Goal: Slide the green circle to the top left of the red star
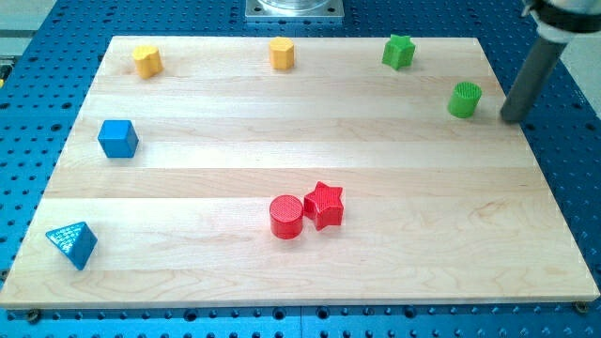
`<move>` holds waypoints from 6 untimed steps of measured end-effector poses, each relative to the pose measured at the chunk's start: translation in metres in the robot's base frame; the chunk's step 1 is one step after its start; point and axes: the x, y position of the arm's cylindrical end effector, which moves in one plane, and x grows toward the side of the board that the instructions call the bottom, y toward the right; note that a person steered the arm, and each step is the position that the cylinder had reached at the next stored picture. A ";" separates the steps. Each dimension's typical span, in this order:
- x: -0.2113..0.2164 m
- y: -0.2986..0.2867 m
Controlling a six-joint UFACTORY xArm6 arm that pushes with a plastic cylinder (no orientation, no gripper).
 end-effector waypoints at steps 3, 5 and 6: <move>0.075 -0.272; 0.021 -0.198; 0.031 -0.154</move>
